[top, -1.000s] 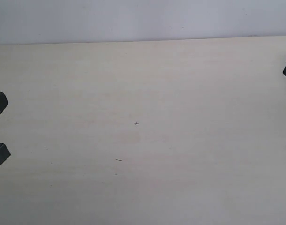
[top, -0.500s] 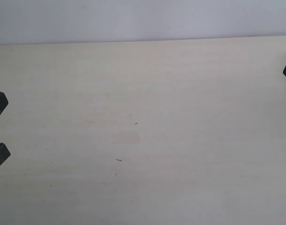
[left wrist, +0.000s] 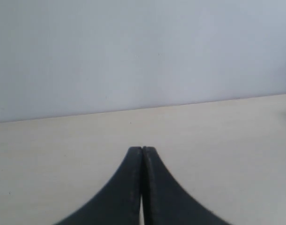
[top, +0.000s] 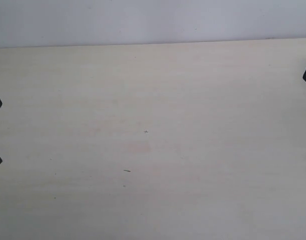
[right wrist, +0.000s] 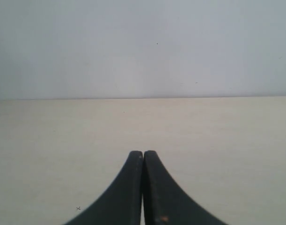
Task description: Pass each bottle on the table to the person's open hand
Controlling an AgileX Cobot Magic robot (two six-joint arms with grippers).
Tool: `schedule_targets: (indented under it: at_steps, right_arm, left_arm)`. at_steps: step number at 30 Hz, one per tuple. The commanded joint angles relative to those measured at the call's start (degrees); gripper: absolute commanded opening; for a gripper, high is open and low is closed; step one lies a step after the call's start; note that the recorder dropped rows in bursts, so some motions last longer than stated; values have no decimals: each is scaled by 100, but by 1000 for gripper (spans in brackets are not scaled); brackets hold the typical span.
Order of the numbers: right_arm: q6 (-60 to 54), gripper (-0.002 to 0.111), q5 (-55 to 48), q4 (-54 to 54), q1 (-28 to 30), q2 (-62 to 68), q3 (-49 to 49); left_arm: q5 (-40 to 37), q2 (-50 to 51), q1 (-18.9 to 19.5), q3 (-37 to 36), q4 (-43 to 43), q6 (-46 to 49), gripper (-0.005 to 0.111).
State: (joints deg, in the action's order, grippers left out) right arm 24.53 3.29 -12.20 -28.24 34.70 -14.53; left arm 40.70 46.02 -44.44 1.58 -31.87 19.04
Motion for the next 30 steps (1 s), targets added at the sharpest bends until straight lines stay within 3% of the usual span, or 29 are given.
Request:
schedule_targets:
  at_steps: [1,5,16,21,30]
  right_arm:
    - [-58,0,-11,-17,-7,-37,21]
    - [-58,0,-11,-17,-7,-37,21]
    - [-58,0,-11,-17,-7,-37,21]
    - [-58,0,-11,-17,-7,-37,21]
    - [-58,0,115,-28,-7,-37,21]
  left_arm:
    - [56,-584,259,-20,18,28,0]
    - [-484,-1201,884,-20,-11,28,0]
    - [-3477,-3141,3338,-20,-11,28,0]
    - [-4555,-3955,4189,-20,18,28,0]
    - [-5179,-4042,4263,-20,336,28,0]
